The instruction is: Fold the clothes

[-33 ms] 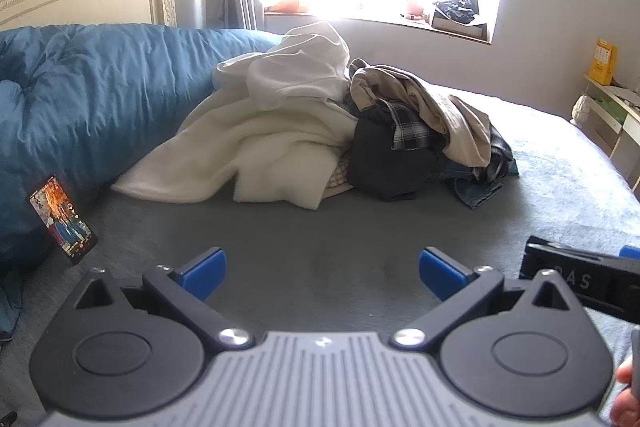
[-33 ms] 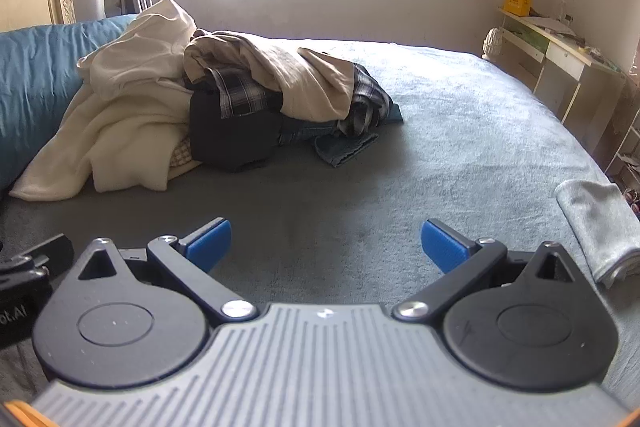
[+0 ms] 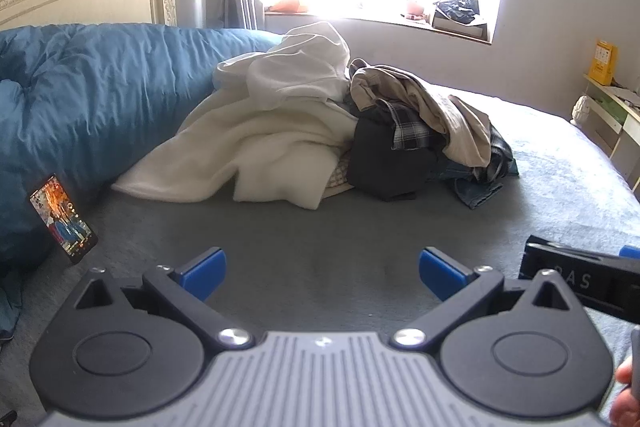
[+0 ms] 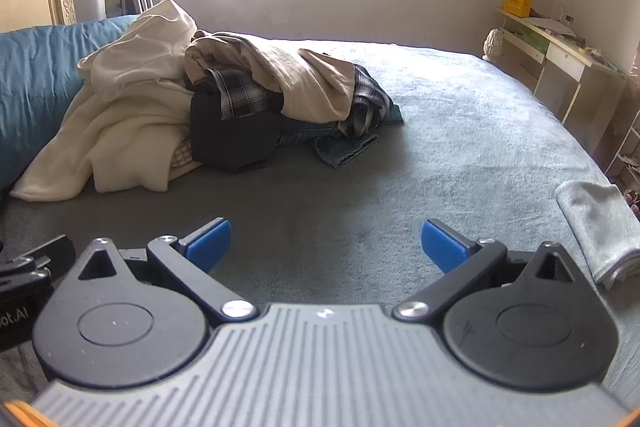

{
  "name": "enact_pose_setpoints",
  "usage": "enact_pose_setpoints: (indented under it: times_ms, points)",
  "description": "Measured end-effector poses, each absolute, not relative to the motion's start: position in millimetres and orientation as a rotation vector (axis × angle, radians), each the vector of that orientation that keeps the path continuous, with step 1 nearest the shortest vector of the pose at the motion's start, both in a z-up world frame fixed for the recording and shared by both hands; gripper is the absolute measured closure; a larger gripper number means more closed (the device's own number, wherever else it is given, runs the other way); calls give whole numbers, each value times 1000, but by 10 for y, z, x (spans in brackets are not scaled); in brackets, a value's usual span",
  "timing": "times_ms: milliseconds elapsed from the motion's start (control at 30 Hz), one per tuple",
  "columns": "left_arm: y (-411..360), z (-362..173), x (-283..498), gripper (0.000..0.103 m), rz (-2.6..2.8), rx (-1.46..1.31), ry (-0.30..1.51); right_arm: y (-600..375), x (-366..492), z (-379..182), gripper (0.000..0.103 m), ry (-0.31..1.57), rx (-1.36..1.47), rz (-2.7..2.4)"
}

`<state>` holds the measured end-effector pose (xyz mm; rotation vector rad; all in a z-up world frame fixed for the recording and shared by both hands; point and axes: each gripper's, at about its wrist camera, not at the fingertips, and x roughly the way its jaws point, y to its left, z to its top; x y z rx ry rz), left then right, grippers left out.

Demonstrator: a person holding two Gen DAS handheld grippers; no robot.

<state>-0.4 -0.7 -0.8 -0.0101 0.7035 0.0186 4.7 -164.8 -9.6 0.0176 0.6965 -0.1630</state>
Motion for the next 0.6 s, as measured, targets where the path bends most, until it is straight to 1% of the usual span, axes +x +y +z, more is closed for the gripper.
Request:
enact_pose_setpoints:
  times_ms: [267, 600]
  points:
    - [1, 32, -25, 0, 40, -12, 700, -1698, 39, -78, 1, 706, 36, -150]
    - [145, -37, -72, 0, 84, -55, 682, -1704, 12, -29, 1, 701, 56, -131]
